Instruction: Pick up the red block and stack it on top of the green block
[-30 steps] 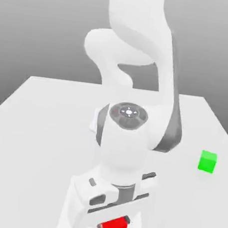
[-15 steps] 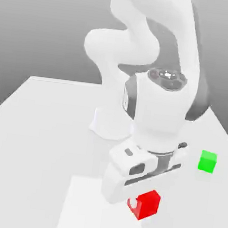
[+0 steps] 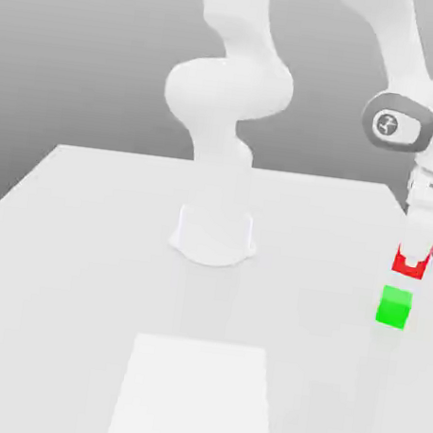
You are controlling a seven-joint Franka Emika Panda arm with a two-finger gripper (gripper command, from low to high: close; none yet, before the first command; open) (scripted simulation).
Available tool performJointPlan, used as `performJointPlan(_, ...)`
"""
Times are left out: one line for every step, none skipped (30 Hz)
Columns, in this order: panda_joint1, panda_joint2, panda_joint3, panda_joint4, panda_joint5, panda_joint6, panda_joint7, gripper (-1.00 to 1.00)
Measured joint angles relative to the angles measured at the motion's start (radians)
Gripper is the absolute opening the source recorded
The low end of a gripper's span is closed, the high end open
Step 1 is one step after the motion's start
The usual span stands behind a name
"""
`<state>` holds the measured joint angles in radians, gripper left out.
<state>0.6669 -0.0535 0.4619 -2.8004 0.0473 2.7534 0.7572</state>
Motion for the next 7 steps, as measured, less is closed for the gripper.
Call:
performJointPlan(-0.002, 0.03, -0.005, 0.001, -0.037, 0.027, 0.027, -1.0)
performJointPlan(-0.014, 0.062, -0.004, 0.001, -0.079, 0.055, 0.057, -1.0)
performJointPlan(-0.011, 0.095, -0.018, 0.002, -0.125, 0.082, 0.09, -1.0)
performJointPlan(-0.003, 0.128, -0.036, 0.004, -0.174, 0.11, 0.125, -1.0)
performJointPlan(0.011, 0.15, -0.056, 0.004, -0.205, 0.129, 0.147, 1.0)
performJointPlan(0.011, 0.15, -0.056, 0.004, -0.205, 0.129, 0.147, 1.0)
performJointPlan(0.011, 0.15, -0.056, 0.004, -0.205, 0.129, 0.147, 1.0)
